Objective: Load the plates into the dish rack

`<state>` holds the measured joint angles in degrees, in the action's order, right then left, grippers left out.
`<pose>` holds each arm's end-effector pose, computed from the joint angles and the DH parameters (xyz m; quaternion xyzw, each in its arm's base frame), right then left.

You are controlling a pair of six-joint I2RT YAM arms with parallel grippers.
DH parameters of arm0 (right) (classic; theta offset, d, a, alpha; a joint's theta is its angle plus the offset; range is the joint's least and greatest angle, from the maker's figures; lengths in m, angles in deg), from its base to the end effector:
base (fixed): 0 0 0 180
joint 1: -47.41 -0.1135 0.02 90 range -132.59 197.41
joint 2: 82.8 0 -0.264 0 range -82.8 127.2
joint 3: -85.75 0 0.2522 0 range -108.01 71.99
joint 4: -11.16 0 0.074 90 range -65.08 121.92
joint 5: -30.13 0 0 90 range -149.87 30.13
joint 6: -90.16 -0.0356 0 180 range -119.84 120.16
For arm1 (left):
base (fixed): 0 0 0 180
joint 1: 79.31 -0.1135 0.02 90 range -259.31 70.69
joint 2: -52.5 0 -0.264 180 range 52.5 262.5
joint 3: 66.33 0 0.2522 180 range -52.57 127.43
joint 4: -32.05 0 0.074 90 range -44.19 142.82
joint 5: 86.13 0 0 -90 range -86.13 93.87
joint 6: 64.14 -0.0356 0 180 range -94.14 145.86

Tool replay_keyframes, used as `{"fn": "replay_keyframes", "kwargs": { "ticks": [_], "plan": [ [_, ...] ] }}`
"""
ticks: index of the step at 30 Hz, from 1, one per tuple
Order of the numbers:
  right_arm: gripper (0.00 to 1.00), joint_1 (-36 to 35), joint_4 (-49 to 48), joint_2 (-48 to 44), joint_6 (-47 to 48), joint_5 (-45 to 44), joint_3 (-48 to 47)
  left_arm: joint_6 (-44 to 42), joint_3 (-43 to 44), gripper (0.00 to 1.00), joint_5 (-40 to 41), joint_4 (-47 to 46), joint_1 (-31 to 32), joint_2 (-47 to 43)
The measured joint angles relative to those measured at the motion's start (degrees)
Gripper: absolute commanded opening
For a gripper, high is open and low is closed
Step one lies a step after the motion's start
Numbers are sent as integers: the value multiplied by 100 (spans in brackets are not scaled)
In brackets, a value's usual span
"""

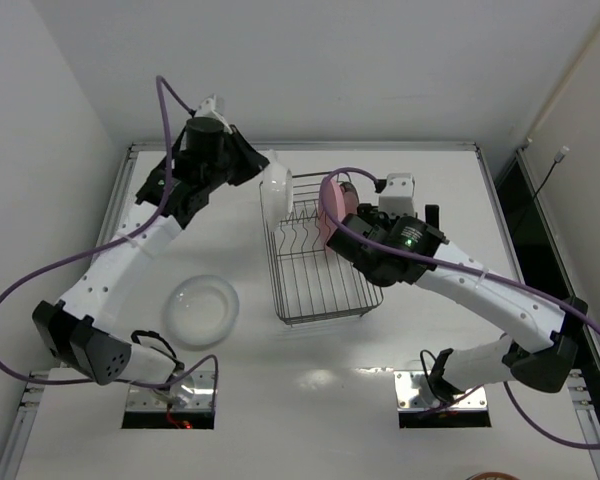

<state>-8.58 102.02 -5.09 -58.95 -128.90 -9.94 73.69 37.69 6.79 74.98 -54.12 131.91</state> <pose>0.1558 0.1714 0.3664 0.1065 0.8122 -0.1971 0.5386 0.2766 -0.1281 0.4436 -0.1737 0.7917 -0.3317 0.4828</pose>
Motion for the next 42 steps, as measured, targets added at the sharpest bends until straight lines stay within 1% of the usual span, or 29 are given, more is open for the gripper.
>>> {"fn": "replay_keyframes", "kwargs": {
  "ticks": [6,15,21,26,32,42],
  "plan": [
    [89,11,11,-31,4,2,83,354,-341,0,-52,-321,415,293],
    [89,48,11,-98,22,2,181,719,-577,0,122,-1003,874,313],
    [89,48,11,-188,42,2,232,929,-656,0,546,-1353,1176,444],
    [89,48,11,-254,85,2,269,1150,-1027,0,892,-1648,1421,540],
    [89,90,15,-363,107,-15,365,1325,-1322,0,1390,-1670,1687,697],
    [89,111,13,-428,109,-24,457,1416,-1331,0,1910,-1729,1766,728]
  ]
}}
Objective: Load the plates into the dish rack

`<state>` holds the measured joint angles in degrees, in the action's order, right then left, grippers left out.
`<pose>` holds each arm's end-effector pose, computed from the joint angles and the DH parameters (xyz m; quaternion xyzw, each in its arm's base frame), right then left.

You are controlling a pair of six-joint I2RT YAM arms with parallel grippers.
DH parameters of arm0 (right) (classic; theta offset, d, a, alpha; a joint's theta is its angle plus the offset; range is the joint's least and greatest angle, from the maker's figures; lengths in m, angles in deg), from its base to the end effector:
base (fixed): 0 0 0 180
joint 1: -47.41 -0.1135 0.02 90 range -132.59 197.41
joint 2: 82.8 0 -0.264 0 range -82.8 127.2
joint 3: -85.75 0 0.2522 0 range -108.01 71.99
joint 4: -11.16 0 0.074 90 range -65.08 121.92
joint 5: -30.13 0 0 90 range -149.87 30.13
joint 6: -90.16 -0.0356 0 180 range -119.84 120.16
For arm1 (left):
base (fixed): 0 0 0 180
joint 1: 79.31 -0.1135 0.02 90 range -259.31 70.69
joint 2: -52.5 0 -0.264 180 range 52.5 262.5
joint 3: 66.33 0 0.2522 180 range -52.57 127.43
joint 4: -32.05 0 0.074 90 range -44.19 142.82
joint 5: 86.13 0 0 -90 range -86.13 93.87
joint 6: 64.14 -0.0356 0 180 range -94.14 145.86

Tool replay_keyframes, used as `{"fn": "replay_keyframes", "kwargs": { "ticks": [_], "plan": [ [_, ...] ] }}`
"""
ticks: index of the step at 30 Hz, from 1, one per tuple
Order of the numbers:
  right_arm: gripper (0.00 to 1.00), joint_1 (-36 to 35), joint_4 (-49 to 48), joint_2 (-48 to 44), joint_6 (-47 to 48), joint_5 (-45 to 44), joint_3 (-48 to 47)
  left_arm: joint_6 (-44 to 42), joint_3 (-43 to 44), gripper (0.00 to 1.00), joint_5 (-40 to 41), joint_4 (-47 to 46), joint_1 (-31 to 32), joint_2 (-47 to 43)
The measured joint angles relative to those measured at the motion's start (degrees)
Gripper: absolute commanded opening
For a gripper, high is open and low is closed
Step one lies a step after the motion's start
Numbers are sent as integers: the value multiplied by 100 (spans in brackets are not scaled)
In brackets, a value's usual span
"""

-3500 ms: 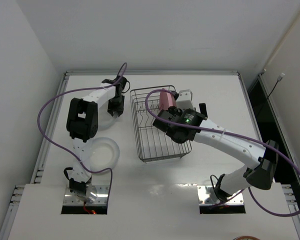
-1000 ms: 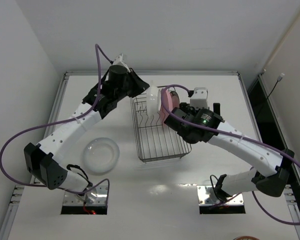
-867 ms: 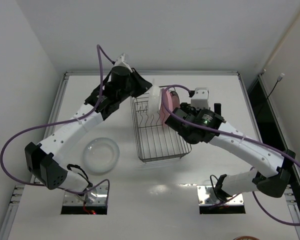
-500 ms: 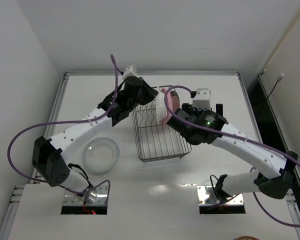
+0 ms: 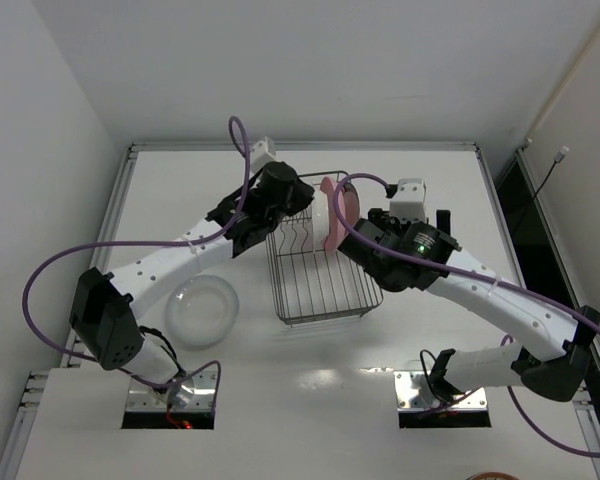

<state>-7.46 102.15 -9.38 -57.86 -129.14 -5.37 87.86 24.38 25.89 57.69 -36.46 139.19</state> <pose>0.1480 0.1524 0.3603 0.1049 0.8115 -0.2112 0.5347 0.2699 -0.2322 0.3553 -0.2409 0.7828 -0.3408 0.4616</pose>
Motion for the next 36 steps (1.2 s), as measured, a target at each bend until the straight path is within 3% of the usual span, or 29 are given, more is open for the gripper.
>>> {"fn": "replay_keyframes", "kwargs": {
  "ticks": [17,21,22,24,29,36],
  "plan": [
    [90,0,-2,-7,17,39,74,44,-116,1,704,-367,31,551],
    [90,0,-2,-7,17,61,74,61,-55,25,765,-424,31,673],
    [90,0,-2,-7,17,79,74,63,4,42,750,-407,31,741],
    [90,0,-2,-4,20,98,74,46,127,56,704,-380,31,903],
    [90,0,-2,-4,20,103,74,-13,210,68,664,-94,33,1012],
    [90,0,0,0,20,133,74,-129,494,69,614,109,37,1012]
  ]
}}
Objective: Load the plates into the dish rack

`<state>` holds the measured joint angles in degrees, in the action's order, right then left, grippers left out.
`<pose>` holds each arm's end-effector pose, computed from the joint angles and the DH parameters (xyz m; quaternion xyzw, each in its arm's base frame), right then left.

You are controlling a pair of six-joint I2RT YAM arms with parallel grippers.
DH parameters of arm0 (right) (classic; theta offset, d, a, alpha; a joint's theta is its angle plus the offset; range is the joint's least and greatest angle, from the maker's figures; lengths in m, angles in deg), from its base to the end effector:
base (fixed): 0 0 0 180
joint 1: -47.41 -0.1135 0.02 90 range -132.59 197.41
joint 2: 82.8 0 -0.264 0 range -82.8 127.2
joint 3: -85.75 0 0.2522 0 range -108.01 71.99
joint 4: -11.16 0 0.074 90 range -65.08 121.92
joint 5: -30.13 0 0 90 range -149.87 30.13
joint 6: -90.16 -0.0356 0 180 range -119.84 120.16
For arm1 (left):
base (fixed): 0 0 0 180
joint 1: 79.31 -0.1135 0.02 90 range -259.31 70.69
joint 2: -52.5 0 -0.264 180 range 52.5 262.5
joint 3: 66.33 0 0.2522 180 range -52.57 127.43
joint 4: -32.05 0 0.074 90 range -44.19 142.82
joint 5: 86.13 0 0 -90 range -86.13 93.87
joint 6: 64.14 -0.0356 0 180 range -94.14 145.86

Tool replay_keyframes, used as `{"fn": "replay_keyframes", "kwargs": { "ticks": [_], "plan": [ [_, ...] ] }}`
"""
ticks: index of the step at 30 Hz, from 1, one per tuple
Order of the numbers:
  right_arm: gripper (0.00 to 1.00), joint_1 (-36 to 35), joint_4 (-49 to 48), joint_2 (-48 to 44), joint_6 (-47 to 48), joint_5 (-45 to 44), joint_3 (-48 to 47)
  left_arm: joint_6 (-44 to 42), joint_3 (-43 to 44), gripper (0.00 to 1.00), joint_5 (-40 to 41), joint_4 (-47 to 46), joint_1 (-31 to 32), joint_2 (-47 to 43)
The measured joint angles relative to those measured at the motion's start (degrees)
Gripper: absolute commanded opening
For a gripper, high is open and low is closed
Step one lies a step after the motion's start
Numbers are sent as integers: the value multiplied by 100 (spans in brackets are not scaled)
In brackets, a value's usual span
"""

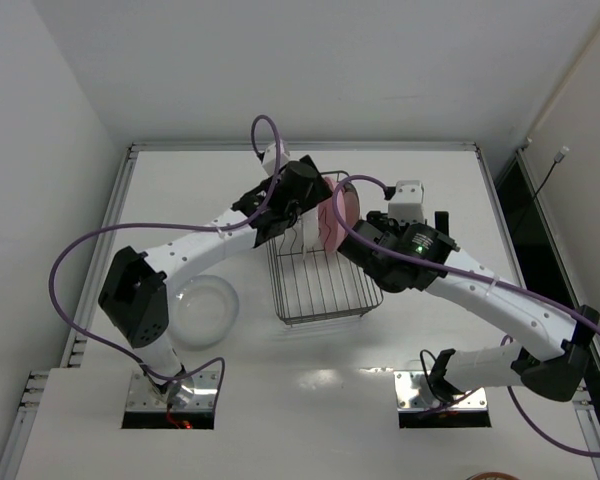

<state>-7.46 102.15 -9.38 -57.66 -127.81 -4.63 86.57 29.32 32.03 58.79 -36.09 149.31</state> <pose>0.1478 0.1527 0.3561 0.0987 0.8190 -0.2108 0.5244 0.3005 -0.2593 0.3212 -0.2504 0.8022 -0.2656 0.4724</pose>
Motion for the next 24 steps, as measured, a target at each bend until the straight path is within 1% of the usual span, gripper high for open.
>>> {"fn": "replay_keyframes", "kwargs": {
  "ticks": [4,7,10,13,21,24],
  "plan": [
    [90,0,-2,17,44,44,0,-59,225,69,2,208,0,0],
    [90,0,-2,17,87,50,0,-72,422,69,-4,190,11,0],
    [90,0,-2,26,109,50,0,-72,568,61,9,129,37,0],
    [90,0,-2,61,118,52,0,-101,568,59,24,96,42,13],
    [90,0,-2,66,129,74,0,-111,494,59,50,129,44,177],
    [90,-2,-2,66,129,92,0,-96,586,59,205,560,50,184]
  ]
}}
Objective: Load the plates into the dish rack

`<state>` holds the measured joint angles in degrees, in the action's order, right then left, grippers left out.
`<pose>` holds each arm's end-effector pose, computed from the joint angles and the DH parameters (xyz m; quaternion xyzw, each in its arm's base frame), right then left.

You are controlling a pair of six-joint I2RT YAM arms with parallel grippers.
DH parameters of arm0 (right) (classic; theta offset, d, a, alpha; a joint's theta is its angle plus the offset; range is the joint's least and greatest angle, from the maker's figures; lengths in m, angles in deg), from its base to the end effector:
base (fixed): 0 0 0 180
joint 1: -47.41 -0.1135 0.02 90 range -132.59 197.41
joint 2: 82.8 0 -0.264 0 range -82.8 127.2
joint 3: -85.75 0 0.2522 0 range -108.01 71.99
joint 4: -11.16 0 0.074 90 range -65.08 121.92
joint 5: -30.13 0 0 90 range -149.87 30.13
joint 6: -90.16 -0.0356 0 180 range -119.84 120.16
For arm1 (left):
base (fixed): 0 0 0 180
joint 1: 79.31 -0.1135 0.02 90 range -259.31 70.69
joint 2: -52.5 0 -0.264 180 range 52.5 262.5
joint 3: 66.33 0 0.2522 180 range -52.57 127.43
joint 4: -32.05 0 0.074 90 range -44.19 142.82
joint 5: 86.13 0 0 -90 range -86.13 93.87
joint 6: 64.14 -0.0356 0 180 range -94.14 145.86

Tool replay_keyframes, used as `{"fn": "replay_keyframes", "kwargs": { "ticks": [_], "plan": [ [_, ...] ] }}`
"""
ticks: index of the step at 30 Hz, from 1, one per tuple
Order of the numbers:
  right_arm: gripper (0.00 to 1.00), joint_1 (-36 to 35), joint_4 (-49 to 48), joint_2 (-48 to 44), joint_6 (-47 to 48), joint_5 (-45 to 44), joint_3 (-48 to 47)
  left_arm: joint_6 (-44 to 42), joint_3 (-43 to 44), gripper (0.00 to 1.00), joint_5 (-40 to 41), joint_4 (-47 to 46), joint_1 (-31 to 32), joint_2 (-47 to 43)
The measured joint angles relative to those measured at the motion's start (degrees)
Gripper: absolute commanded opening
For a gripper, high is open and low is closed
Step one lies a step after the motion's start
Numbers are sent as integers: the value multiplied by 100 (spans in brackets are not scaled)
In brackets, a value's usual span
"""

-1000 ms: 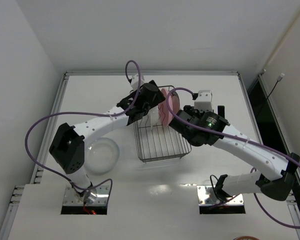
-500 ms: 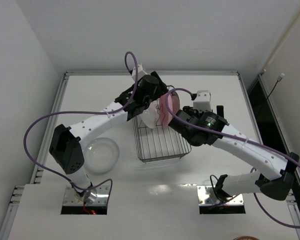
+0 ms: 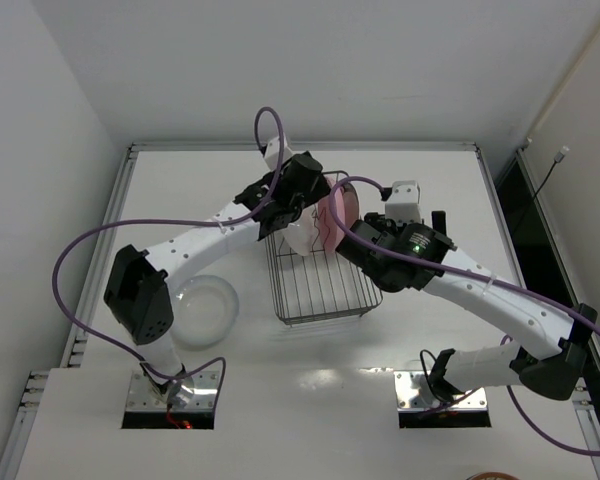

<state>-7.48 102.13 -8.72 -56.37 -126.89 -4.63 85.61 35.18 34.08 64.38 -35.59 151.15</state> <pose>0.1493 0.1553 0.3534 0.0855 0.8252 -0.2164 0.5147 0.3035 -0.2654 0.3355 -0.2463 0.8074 -0.2427 0.4781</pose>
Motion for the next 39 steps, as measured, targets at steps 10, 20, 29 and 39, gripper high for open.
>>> {"fn": "replay_keyframes", "kwargs": {
  "ticks": [10,20,29,39],
  "plan": [
    [90,0,0,2,4,50,96,122,-610,11,92,660,-669,-629],
    [32,17,-48,0,-4,127,341,-173,-450,0,-199,1032,-1241,-280],
    [0,203,-219,195,-103,321,621,-356,-422,0,-485,1307,-1244,490],
    [0,638,-540,317,-192,713,1150,-407,-415,0,-966,1049,-1244,487]
  ]
}}
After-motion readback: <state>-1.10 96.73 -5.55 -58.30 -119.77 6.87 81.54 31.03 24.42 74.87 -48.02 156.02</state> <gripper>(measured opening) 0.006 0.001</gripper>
